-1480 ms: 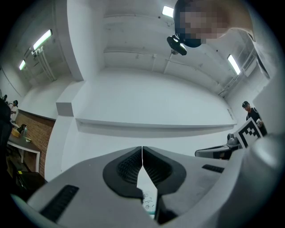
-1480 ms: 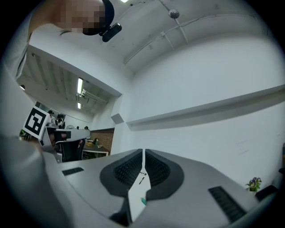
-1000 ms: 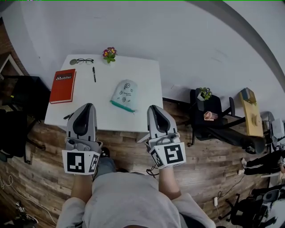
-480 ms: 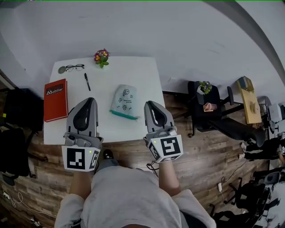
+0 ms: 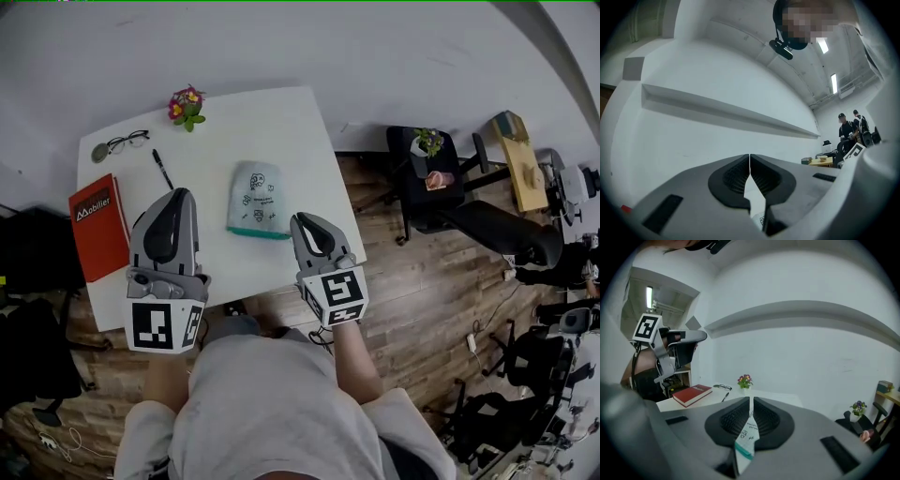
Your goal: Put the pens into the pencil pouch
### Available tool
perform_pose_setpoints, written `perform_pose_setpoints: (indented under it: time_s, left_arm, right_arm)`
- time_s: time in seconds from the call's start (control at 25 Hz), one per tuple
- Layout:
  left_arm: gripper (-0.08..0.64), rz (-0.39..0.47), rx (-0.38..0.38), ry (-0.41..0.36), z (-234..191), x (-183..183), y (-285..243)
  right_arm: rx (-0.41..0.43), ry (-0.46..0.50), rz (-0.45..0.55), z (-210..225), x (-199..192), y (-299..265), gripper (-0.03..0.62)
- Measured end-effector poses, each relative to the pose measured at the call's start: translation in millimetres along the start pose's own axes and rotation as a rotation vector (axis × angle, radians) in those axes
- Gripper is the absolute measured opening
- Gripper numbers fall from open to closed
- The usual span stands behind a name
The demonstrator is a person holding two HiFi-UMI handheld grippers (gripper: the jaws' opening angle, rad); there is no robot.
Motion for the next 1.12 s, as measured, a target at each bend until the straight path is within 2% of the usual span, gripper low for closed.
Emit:
perform_pose_setpoints:
  time_s: [0.36,0.56,0.68,0.8,1.12]
  left_arm:
    - [0.026,-0.06,-0.061,0.052,-13.2,-36.6,-22.7]
    - [0.026,-0.088,-0.081,0.072,-16.9,-53.0,-29.4]
    - [0.026,-0.101,-0.09,0.075,-18.8,-59.5,-31.5]
    - [0.026,-0.11,-0.095,0.078,-20.5,-64.0,-32.9]
    - [0.026,-0.133,-0.085,0.078,-29.7,-72.9,-33.1]
  right_arm:
    - [-0.006,-0.001,-0.207,-5.9,-69.6,-19.8,0.04]
    - [0.034,0.025,-0.332,-11.4,-109.8,-24.4,0.041]
    - [0.087,0.112,-0.393,-16.9,-126.0,-27.5,0.062]
    - [0.146,0.216,-0.451,-20.0,-138.5,-31.9,0.123]
    - [0.259,0.429,-0.556,-21.7,-161.2,-47.0,0.135]
Point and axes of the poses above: the fingertips, and each gripper's own axes: y backward along the fingers, z to its right, x out of its top, the point moved 2 cm from there along y, backward along the fingers, and after that the axes turned 4 degrees about z, right-handed, at the moved point
